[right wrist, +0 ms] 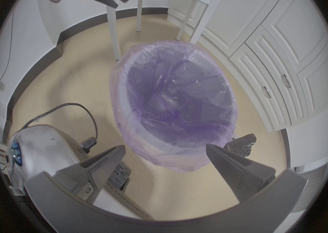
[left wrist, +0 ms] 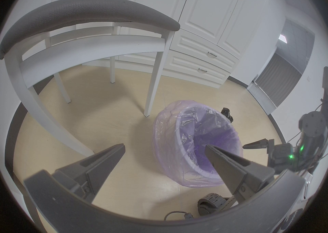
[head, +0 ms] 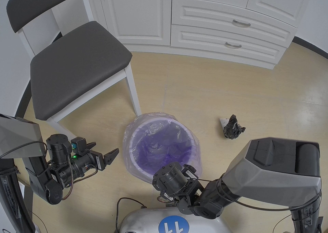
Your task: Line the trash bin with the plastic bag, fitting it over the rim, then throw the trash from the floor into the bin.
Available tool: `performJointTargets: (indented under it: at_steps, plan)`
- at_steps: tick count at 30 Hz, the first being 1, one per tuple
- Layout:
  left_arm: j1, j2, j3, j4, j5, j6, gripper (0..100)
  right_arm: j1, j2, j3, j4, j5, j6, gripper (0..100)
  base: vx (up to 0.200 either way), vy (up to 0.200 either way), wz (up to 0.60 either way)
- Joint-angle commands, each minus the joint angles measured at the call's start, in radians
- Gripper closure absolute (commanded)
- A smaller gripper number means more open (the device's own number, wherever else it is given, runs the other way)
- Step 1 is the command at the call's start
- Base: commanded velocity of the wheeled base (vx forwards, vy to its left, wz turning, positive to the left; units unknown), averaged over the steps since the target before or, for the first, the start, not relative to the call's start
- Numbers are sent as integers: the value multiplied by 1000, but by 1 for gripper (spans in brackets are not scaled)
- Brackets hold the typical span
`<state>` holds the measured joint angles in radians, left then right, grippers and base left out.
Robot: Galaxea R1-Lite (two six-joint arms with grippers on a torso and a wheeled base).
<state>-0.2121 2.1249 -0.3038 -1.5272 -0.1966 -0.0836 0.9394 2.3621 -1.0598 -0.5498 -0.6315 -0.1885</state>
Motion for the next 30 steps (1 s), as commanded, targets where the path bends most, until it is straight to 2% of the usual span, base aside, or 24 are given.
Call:
performJointTargets:
  at_steps: [1,11,16,20,25,29,30]
  plan:
    - [-1,1,-1,-1,0,-1,0,-34,80,-52,-2,-1,6,0,0,0,0]
    - [-1,15,-8,-1,-1,-1,0,-47,98,-74,-4,-2,9,0,0,0,0]
    - [-3,30,-9,-1,-1,-2,0,-19,-14,41,-21,-5,9,0,0,0,0]
    - [-3,58,-26,-1,2,-4,0,16,-116,170,-139,-5,9,0,0,0,0]
    - [-1,142,-103,-1,25,-10,0,44,-234,382,-386,-4,6,0,0,0,0]
    - [4,211,-195,2,75,-11,0,42,-256,472,-556,-2,9,0,0,0,0]
    - [7,237,-236,9,95,-11,0,30,-248,503,-634,-1,9,0,0,0,0]
